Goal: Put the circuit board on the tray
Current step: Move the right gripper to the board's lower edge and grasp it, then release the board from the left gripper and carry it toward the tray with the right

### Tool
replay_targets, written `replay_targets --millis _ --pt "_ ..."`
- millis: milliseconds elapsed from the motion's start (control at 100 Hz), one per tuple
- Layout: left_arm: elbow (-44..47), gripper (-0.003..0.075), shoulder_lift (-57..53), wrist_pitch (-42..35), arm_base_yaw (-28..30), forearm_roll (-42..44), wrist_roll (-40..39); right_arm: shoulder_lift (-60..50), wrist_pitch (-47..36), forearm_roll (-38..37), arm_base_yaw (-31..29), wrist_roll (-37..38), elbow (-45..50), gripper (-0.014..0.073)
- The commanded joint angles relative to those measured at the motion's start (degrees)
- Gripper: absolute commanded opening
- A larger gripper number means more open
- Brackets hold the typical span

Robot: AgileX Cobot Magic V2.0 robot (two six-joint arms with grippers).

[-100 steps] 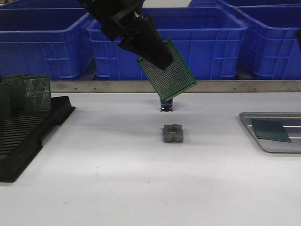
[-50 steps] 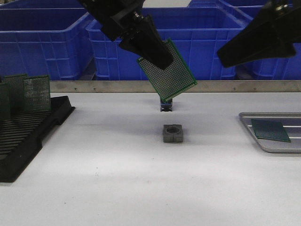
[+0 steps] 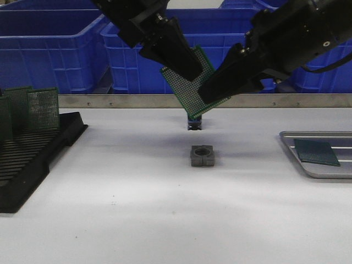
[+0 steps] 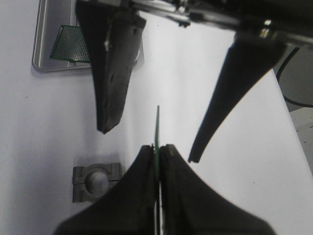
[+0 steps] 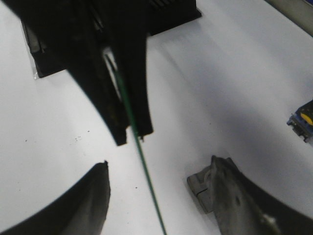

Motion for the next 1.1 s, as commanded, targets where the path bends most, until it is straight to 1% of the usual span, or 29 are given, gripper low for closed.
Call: replay_targets --millis 0,30,100,150,170,210,240,250,340,380,450,520,570,590,650,680,710,780,840,940,1090 --pt "-1.7 -0.002 -3.7 3.3 -0.5 -3.8 -0.3 -0.3 2.4 2.7 0.0 -0.7 -2.9 0.0437" --pt "-1.7 -0.002 -3.7 3.1 -0.5 -3.8 -0.3 0.1 2.8 2.7 0.0 -0.7 -3.2 0.0411" --pt "-1.7 -0.002 -3.7 3.0 -0.5 -3.8 -0.3 0.8 2.8 2.7 0.0 -0.7 -3.2 0.0309" --pt "-1.7 -0.002 -3.7 2.8 -0.5 -3.8 -0.3 1.0 2.9 2.7 -0.1 -0.7 -3.2 0.0204" --pt "-1.7 -0.002 -3.7 2.7 -0.5 -3.8 -0.3 1.1 2.9 2.7 -0.1 -0.7 -3.2 0.0176" --pt "-1.7 -0.002 -3.7 2.5 -0.5 -3.8 -0.3 1.1 2.9 2.7 -0.1 -0.7 -3.2 0.008" --pt "-1.7 -0.002 -3.7 2.5 -0.5 -3.8 -0.3 1.1 2.9 2.7 -0.1 -0.7 -3.2 0.0039" --pt "-1.7 -0.002 -3.7 2.4 -0.5 -3.8 -0.3 1.1 3.0 2.8 -0.1 -0.7 -3.2 0.0" --pt "-1.7 -0.002 -3.7 2.2 -0.5 -3.8 -0.3 1.1 3.2 2.9 -0.1 -0.7 -3.2 -0.013" --pt "-1.7 -0.0019 -3.7 2.2 -0.5 -4.2 -0.3 1.1 3.3 2.9 -0.1 -0.6 -3.2 -0.0117" --pt "-1.7 -0.0001 -3.7 1.9 -0.5 -5.7 -0.3 1.1 3.5 3.0 -0.1 -0.6 -3.2 -0.0121" --pt "-1.7 0.0069 -3.7 1.7 -0.5 -6.8 -0.3 1.1 3.6 3.0 -0.1 -0.6 -3.2 -0.0121" --pt "-1.7 0.0162 -3.7 1.4 -0.5 -7.2 -0.3 1.1 3.9 3.1 -0.1 -0.6 -3.2 -0.0121" --pt "-1.7 0.0189 -3.7 1.3 -0.5 -7.2 -0.3 1.1 4.0 3.1 -0.1 -0.5 -3.2 -0.0121" --pt "-1.7 0.0328 -3.7 0.7 -0.5 -7.2 -0.3 1.1 4.2 3.1 -0.1 0.0 -3.2 -0.0121" --pt "-1.8 0.0365 -3.7 0.2 -0.5 -7.2 -0.3 1.1 4.3 3.1 -0.3 0.7 -3.2 -0.0121" --pt "-2.0 0.0419 -3.7 -0.7 -0.3 -7.2 -0.3 1.1 4.4 3.1 -0.6 1.7 -3.1 -0.0121" --pt "-3.3 0.0495 -3.7 -2.7 0.3 -7.0 -0.3 1.1 4.6 3.0 -1.8 6.3 -2.9 -0.0121" --pt "-5.5 0.0521 -3.7 -3.3 1.3 -7.0 -0.5 1.1 4.5 3.0 -3.6 11.5 -2.5 -0.0121" --pt "-9.3 0.0514 -3.7 -1.9 3.1 -7.4 -0.9 1.1 4.2 1.7 -8.3 19.2 -1.9 -0.0121" --pt "-12.1 0.0514 -3.7 -1.0 4.7 -9.1 -2.1 1.3 2.3 -3.2 -17.2 26.3 -0.4 -0.0121"
